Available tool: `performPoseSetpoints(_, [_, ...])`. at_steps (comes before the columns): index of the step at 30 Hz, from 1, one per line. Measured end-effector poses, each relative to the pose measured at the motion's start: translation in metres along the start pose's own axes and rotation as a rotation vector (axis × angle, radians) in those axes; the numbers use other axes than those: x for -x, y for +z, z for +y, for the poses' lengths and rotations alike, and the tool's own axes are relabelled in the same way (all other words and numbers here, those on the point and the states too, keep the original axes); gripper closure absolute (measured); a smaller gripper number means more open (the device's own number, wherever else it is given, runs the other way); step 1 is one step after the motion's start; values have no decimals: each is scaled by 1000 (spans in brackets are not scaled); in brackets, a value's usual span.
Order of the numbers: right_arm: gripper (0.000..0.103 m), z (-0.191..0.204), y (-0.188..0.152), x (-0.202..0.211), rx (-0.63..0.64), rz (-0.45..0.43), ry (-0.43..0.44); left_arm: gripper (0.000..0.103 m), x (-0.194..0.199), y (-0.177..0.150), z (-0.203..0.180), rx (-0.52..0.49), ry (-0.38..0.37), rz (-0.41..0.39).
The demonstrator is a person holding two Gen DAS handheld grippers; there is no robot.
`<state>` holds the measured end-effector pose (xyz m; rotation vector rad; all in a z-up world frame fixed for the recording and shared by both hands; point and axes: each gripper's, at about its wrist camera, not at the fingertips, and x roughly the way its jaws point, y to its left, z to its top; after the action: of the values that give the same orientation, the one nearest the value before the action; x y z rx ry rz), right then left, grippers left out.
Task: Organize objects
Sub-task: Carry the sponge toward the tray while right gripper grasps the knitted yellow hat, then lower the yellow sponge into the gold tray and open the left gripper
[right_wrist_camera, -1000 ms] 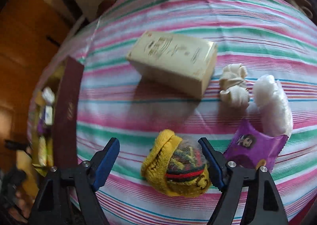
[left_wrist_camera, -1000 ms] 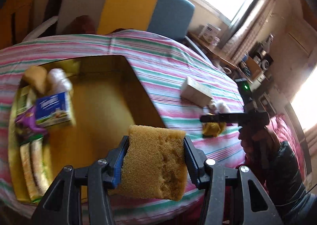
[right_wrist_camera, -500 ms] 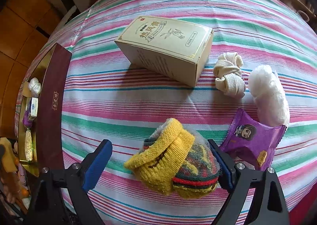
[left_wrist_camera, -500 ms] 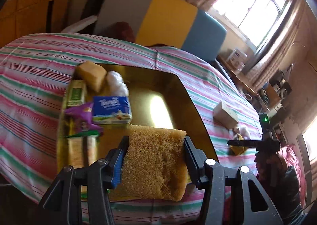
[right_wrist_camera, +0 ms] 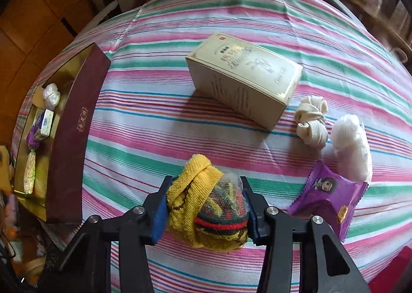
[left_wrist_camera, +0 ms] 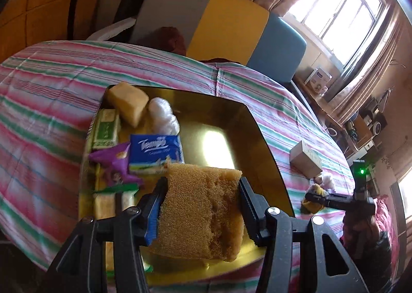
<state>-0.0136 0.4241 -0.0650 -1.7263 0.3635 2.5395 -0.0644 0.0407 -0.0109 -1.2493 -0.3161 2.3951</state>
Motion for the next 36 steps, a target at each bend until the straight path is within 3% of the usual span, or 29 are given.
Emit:
performPoseSetpoints(13, [53, 13, 2, -8, 66, 12, -45, 50, -59, 42, -17, -40, 44, 43])
performPoseSetpoints(26, [53, 21, 4, -15, 104, 6, -65, 50, -127, 91, -7, -4, 102, 100])
performPoseSetpoints(31, [52, 22, 4, -15, 106, 7, -66, 49, -153, 102, -4, -21, 135, 98])
performPoseSetpoints(34, [52, 22, 4, -15, 107, 7, -66, 47, -169, 105, 3, -18, 200, 119])
performPoseSetpoints(36, [51, 22, 4, -15, 105, 7, -65, 45, -170, 104, 5, -15, 186, 118])
